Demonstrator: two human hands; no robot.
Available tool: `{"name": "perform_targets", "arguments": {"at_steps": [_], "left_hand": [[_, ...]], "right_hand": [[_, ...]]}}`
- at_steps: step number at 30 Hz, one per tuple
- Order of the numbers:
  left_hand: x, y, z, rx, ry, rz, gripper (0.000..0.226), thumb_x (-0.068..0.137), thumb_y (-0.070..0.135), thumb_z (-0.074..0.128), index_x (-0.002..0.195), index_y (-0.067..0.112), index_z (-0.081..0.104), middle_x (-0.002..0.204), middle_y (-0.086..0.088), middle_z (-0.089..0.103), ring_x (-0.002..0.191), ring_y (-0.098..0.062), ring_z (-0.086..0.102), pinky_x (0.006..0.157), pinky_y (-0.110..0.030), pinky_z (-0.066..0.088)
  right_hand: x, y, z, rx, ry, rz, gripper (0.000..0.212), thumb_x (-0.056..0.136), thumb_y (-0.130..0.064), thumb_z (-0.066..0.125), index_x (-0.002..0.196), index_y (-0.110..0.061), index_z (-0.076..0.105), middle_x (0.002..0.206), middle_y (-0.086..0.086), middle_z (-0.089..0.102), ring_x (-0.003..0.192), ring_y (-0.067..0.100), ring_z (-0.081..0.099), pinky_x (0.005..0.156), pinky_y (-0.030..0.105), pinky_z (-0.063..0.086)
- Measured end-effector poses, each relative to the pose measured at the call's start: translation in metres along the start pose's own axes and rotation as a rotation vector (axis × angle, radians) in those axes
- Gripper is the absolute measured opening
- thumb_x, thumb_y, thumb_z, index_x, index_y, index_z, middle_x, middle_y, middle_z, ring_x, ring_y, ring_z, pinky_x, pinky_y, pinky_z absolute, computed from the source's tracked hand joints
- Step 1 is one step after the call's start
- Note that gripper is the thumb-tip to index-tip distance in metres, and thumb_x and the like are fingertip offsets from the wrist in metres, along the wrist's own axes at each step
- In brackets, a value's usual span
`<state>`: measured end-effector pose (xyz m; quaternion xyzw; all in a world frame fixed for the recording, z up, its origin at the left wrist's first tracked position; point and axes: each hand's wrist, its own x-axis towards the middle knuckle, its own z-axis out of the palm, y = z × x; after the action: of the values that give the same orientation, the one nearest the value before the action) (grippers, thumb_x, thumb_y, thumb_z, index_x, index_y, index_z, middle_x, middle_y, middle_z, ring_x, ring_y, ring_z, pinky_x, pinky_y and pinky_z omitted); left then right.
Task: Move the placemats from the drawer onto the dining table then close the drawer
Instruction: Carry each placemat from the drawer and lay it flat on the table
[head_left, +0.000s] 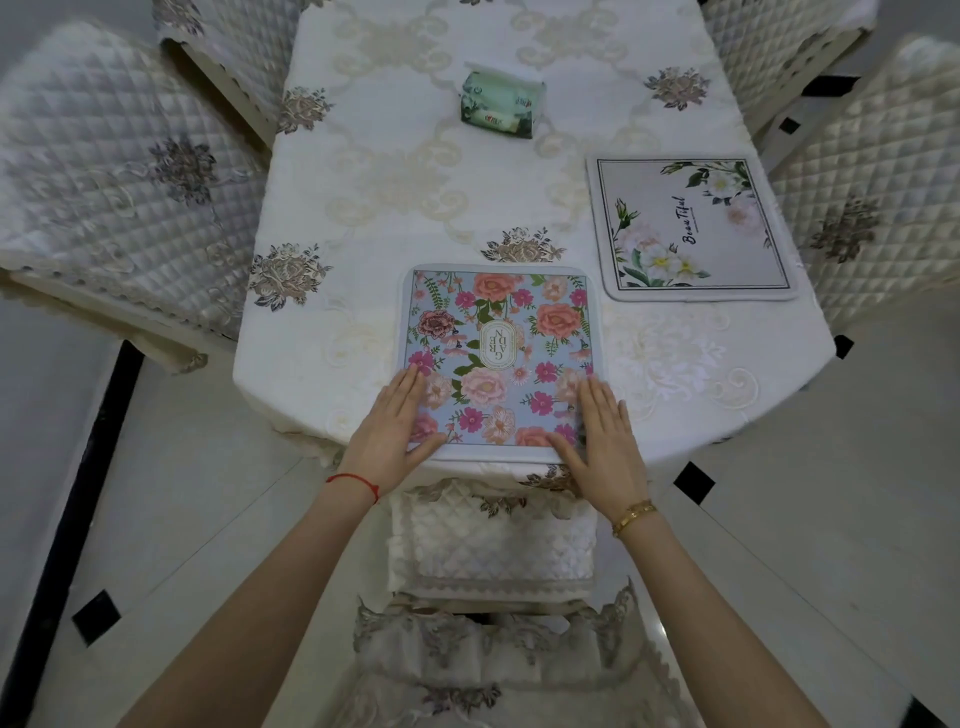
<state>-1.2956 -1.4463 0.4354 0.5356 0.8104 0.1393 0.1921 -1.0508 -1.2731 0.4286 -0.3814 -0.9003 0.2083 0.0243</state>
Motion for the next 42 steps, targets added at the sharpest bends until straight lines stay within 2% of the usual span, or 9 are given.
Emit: {"name": "perform_targets", "arguments": {"at_steps": [4, 8, 14, 17, 20, 25, 30, 37, 42], "left_hand": [[-0.005, 0.013, 0.002, -0.017, 0.0, 0.015, 0.091, 0.084, 0.07, 0.025, 0.153, 0.016, 0.001, 0.16, 0.002, -0.003, 0.145, -0.007, -0.01, 0.119, -0.025, -0.003], [-0.002, 0.024, 0.01, -0.003, -0.018, -0.009, 0.092, 0.085, 0.07, 0.027, 0.153, 0.015, -0.003, 0.16, 0.0, -0.008, 0.145, -0.01, -0.013, 0.121, -0.031, -0.001], [-0.008, 0.005, 0.005, 0.006, -0.002, -0.059, 0.107, 0.076, 0.084, 0.016, 0.153, 0.011, 0.003, 0.161, -0.001, -0.003, 0.147, -0.011, -0.005, 0.121, -0.031, 0.002], [-0.005, -0.001, -0.004, -0.011, 0.038, -0.071, 0.102, 0.08, 0.074, 0.034, 0.152, 0.007, 0.01, 0.161, -0.006, 0.008, 0.148, -0.016, 0.004, 0.12, -0.03, 0.005], [0.014, -0.004, -0.018, -0.038, 0.072, -0.07, 0.091, 0.087, 0.056, 0.055, 0.151, 0.005, 0.015, 0.16, -0.008, 0.015, 0.148, -0.019, 0.01, 0.12, -0.03, 0.007], [0.075, 0.001, -0.034, -0.012, 0.082, -0.015, 0.08, 0.093, 0.046, 0.052, 0.152, 0.008, 0.014, 0.16, -0.009, 0.013, 0.148, -0.021, 0.009, 0.121, -0.031, 0.006], [0.126, 0.001, -0.035, 0.01, 0.024, -0.032, 0.081, 0.094, 0.05, 0.046, 0.153, 0.01, 0.006, 0.162, -0.008, 0.003, 0.149, -0.019, -0.001, 0.121, -0.032, 0.003], [0.125, -0.017, -0.026, 0.079, 0.077, -0.014, 0.09, 0.089, 0.067, 0.037, 0.153, 0.011, 0.006, 0.162, -0.004, 0.003, 0.149, -0.016, 0.002, 0.12, -0.028, 0.003], [0.132, -0.015, -0.031, 0.106, 0.088, -0.076, 0.096, 0.086, 0.067, 0.045, 0.152, 0.006, 0.011, 0.161, -0.009, 0.008, 0.148, -0.021, 0.007, 0.12, -0.031, 0.003]], "right_hand": [[0.008, -0.023, 0.0, 0.024, -0.037, -0.096, 0.085, 0.094, -0.063, 0.036, 0.154, -0.014, 0.001, 0.162, -0.001, -0.004, 0.149, 0.011, -0.008, 0.121, 0.034, -0.004], [0.019, -0.047, 0.015, -0.021, -0.099, -0.177, 0.084, 0.094, -0.064, 0.031, 0.154, -0.013, 0.001, 0.162, 0.0, -0.004, 0.149, 0.013, -0.009, 0.121, 0.034, -0.005], [0.011, -0.013, 0.006, -0.043, -0.087, -0.155, 0.084, 0.094, -0.065, 0.033, 0.154, -0.015, 0.0, 0.162, -0.002, -0.004, 0.148, 0.009, -0.008, 0.122, 0.034, -0.001], [0.014, -0.001, -0.003, -0.014, -0.078, -0.131, 0.089, 0.091, -0.068, 0.036, 0.154, -0.014, 0.004, 0.161, -0.003, -0.001, 0.148, 0.008, -0.005, 0.121, 0.03, -0.004], [0.035, 0.0, -0.008, -0.017, -0.066, -0.136, 0.087, 0.091, -0.067, 0.035, 0.154, -0.013, 0.008, 0.162, 0.001, 0.006, 0.149, 0.012, 0.0, 0.122, 0.036, 0.002], [0.108, -0.02, -0.012, -0.064, -0.051, -0.156, 0.079, 0.096, -0.059, 0.033, 0.154, -0.011, 0.011, 0.162, 0.005, 0.007, 0.149, 0.017, 0.0, 0.122, 0.036, -0.001], [0.164, -0.036, -0.008, -0.131, -0.109, -0.137, 0.077, 0.096, -0.06, 0.031, 0.155, -0.017, 0.007, 0.163, 0.003, 0.001, 0.15, 0.02, -0.004, 0.121, 0.035, -0.004], [0.156, 0.007, -0.015, -0.113, -0.048, -0.194, 0.08, 0.093, -0.066, 0.029, 0.155, -0.019, 0.01, 0.162, -0.001, 0.008, 0.149, 0.014, 0.003, 0.121, 0.033, -0.001], [0.16, 0.015, -0.027, -0.048, 0.011, -0.052, 0.082, 0.091, -0.064, 0.034, 0.153, -0.014, 0.017, 0.161, 0.004, 0.014, 0.149, 0.019, 0.007, 0.121, 0.034, 0.001]]}}
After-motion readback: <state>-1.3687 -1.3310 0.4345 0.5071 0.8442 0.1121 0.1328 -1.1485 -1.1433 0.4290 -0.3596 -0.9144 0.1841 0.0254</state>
